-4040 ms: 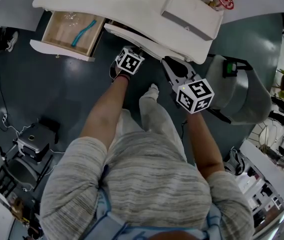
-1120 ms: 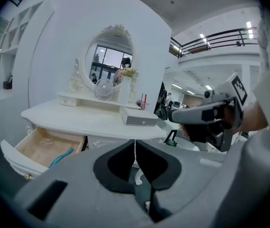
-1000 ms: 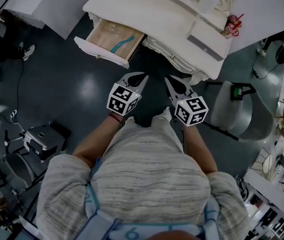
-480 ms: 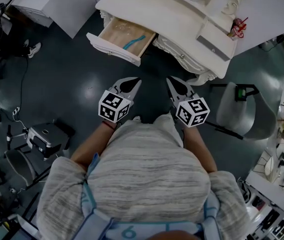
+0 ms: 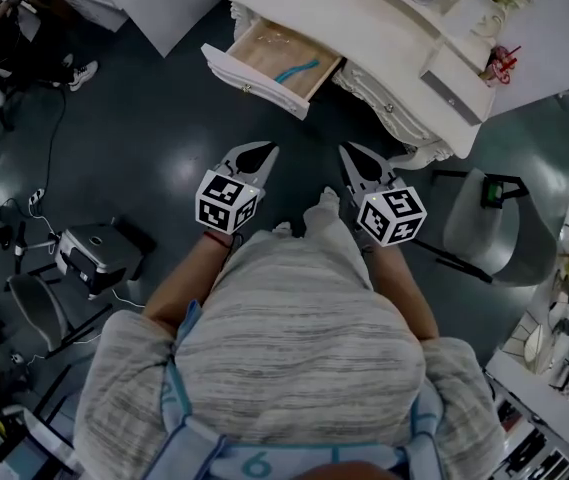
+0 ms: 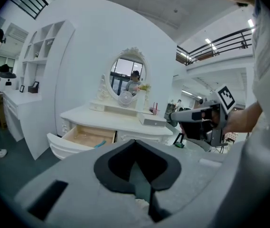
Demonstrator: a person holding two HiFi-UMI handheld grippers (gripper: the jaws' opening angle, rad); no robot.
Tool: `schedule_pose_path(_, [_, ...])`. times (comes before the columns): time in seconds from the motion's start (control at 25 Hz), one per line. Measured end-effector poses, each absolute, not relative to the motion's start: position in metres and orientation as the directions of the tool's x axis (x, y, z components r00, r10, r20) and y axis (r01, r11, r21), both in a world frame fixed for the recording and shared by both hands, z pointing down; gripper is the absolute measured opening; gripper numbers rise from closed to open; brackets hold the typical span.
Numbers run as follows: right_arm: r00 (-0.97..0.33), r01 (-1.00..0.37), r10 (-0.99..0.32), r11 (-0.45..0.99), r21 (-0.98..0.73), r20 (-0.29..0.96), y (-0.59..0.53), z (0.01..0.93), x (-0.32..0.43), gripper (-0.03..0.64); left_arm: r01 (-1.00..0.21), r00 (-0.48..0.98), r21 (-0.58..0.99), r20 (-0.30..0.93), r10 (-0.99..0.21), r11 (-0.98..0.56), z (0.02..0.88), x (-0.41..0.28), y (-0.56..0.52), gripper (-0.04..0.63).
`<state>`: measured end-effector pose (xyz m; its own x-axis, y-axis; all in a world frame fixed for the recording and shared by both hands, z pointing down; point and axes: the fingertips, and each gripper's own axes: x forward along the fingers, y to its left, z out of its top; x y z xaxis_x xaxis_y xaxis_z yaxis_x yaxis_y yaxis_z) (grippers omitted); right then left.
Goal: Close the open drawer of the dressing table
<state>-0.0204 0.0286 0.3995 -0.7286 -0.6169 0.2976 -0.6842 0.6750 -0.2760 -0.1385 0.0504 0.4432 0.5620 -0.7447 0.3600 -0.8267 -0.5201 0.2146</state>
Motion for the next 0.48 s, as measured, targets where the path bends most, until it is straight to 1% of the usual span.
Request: schedule_pose_path(0.48, [-0.761,-0.647,-0.563,0.701,-0.301,0.322,-0.021,0.412,-0.04,0.011,-0.875,0.484,0.232,0.388,-0.784,-0.426,0.465,-0.173,0.011,0.014])
